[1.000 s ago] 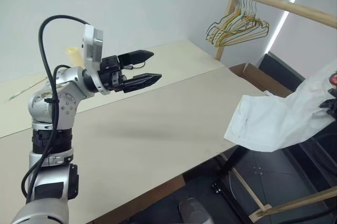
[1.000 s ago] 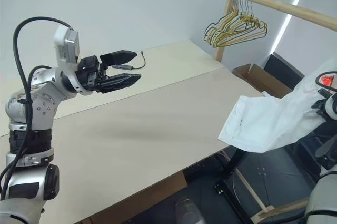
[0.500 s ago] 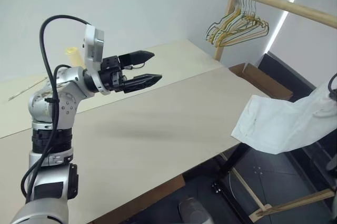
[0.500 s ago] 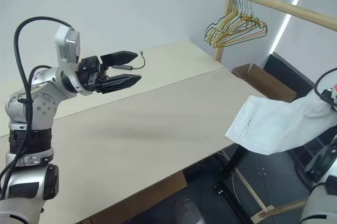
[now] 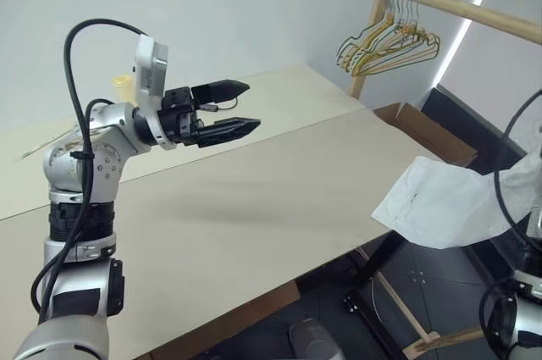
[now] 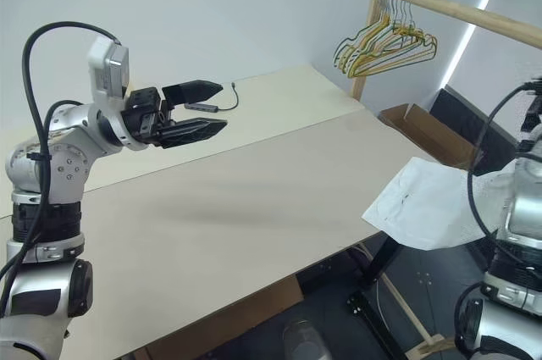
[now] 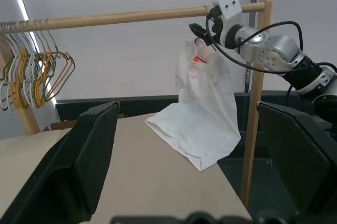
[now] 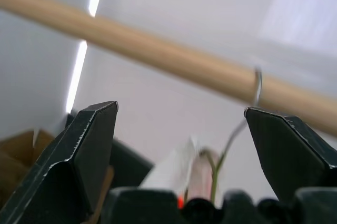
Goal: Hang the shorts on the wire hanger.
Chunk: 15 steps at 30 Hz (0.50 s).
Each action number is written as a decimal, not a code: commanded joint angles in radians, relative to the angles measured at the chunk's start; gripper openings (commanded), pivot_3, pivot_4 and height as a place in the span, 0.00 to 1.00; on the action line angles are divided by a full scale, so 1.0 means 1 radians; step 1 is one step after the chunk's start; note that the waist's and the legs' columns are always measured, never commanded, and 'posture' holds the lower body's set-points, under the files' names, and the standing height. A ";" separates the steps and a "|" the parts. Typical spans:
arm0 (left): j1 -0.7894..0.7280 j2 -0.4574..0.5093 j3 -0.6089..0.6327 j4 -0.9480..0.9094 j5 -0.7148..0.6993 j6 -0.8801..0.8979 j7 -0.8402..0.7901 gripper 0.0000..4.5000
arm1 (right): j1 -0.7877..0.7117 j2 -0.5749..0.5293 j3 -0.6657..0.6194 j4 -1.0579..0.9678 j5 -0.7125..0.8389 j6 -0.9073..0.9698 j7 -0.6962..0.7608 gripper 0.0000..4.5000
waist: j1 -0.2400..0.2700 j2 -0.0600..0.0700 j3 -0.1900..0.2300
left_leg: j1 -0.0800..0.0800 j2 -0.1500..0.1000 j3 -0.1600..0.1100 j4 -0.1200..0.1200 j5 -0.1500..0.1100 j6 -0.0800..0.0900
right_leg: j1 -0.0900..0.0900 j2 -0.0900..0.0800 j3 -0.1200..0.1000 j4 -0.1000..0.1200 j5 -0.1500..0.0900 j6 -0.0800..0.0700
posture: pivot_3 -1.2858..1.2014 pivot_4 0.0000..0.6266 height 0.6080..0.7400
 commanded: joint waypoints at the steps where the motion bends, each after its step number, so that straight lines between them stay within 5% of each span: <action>1: -0.025 0.020 0.011 -0.007 0.004 -0.017 0.007 1.00 | -0.002 0.019 0.020 -0.127 -0.013 -0.187 0.016 0.99 | 0.001 0.000 0.000 | 0.000 0.000 0.000 0.000 0.000 0.000 | 0.000 0.000 0.000 0.000 0.000 0.000 | 0.39 0.00 1.00; 3: -0.008 0.023 0.016 -0.014 0.015 -0.037 0.013 1.00 | -0.007 0.039 0.044 -0.187 0.053 -0.218 0.110 0.99 | 0.001 0.000 0.000 | 0.000 0.000 0.000 0.000 0.000 0.000 | 0.000 0.000 0.000 0.000 0.000 0.000 | 0.39 0.00 1.00; 7: 0.084 0.070 -0.002 -0.045 0.099 -0.132 0.000 1.00 | 0.002 0.072 0.137 -0.276 0.406 -0.101 0.520 0.99 | -0.002 0.000 0.000 | 0.002 0.001 0.000 -0.001 0.000 0.000 | 0.001 0.001 0.000 0.000 0.000 0.000 | 0.40 0.00 1.00; 15: 0.364 0.121 0.026 -0.173 0.231 -0.269 0.086 1.00 | -0.123 0.067 0.435 -0.083 0.484 -0.056 1.033 0.99 | 0.057 -0.001 0.000 | 0.003 0.002 -0.001 -0.001 -0.001 -0.001 | 0.001 0.002 0.000 0.000 0.001 -0.001 | 0.45 0.00 1.00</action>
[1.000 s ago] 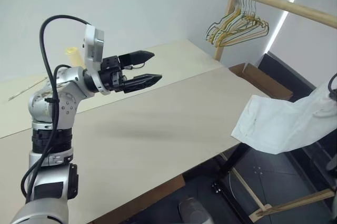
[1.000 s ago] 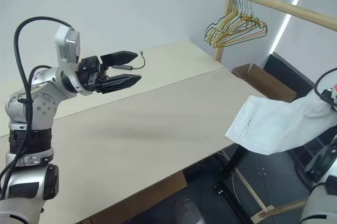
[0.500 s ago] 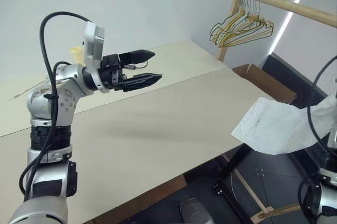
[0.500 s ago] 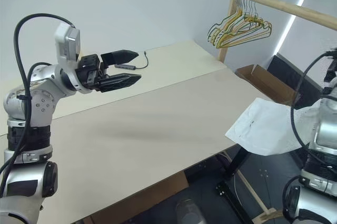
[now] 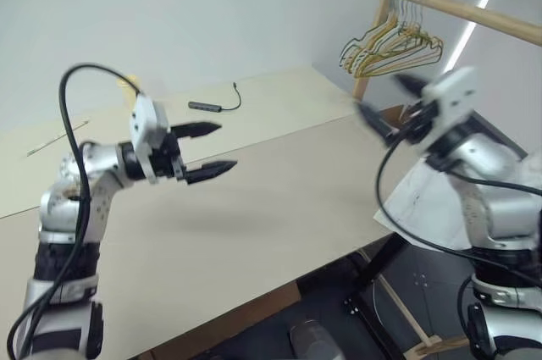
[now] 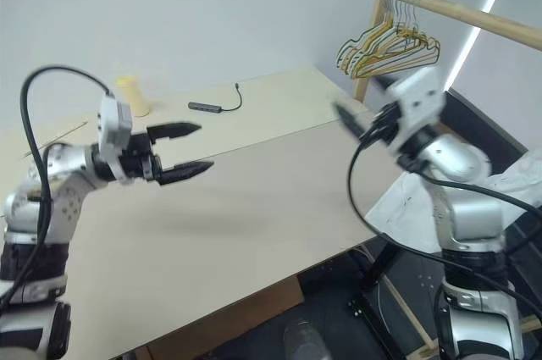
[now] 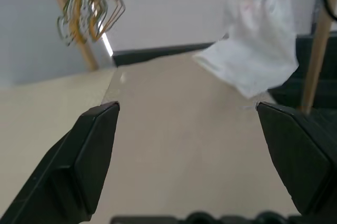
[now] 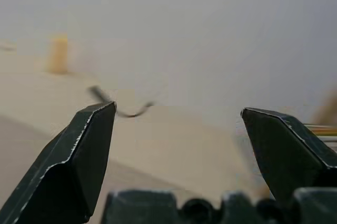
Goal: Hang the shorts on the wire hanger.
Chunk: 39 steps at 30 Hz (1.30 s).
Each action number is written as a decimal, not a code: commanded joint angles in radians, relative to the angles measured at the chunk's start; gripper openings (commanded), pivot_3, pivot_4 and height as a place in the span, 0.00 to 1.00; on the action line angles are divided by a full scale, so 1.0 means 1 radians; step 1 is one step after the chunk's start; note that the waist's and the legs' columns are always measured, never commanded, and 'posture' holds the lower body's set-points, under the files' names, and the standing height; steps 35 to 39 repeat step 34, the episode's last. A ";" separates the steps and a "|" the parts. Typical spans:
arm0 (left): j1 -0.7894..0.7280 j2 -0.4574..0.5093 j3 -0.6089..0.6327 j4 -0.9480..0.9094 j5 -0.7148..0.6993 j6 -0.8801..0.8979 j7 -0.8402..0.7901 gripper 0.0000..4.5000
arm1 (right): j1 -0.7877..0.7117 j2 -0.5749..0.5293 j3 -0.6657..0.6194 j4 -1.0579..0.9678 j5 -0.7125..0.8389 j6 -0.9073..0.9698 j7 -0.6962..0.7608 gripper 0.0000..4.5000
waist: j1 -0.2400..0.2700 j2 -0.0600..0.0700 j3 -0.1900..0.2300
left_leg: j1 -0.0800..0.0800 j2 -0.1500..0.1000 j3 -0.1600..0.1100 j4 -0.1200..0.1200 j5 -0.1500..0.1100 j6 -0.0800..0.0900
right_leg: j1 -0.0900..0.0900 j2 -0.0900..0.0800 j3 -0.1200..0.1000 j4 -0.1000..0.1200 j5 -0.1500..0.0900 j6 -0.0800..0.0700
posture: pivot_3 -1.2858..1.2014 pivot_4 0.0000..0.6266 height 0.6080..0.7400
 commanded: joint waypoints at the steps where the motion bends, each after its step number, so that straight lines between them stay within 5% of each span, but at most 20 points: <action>1: 0.047 0.046 0.035 -0.098 0.014 -0.010 0.034 1.00 | -0.089 -0.016 0.075 0.063 0.021 0.025 0.189 0.99 | 0.030 0.000 0.000 | -0.001 0.000 0.000 0.000 0.000 0.000 | -0.002 0.000 0.000 0.000 0.000 0.000 | 0.46 0.00 1.00; 7: 0.219 0.117 0.089 -0.216 0.000 0.016 0.056 1.00 | -0.137 -0.030 0.152 0.200 0.001 -0.017 0.436 0.99 | 0.143 0.000 0.000 | -0.011 0.000 -0.001 -0.001 -0.001 -0.001 | -0.015 0.000 -0.001 0.001 0.000 -0.001 | 0.50 0.00 1.00; 18: 0.419 0.155 0.170 -0.353 -0.070 0.072 0.083 1.00 | -0.120 -0.002 0.181 0.269 -0.084 -0.090 0.504 0.99 | 0.293 0.001 0.000 | -0.027 0.000 0.000 -0.001 0.002 -0.005 | -0.035 0.001 -0.001 0.004 0.002 -0.006 | 0.51 0.02 1.00; 39: 0.568 0.123 0.251 -0.509 -0.124 0.120 0.197 1.00 | -0.165 0.059 0.197 0.343 -0.131 -0.116 0.570 0.99 | 0.339 0.001 0.009 | -0.022 0.000 0.003 -0.001 0.002 -0.006 | -0.033 0.004 -0.001 0.009 0.001 -0.010 | 0.55 0.10 1.00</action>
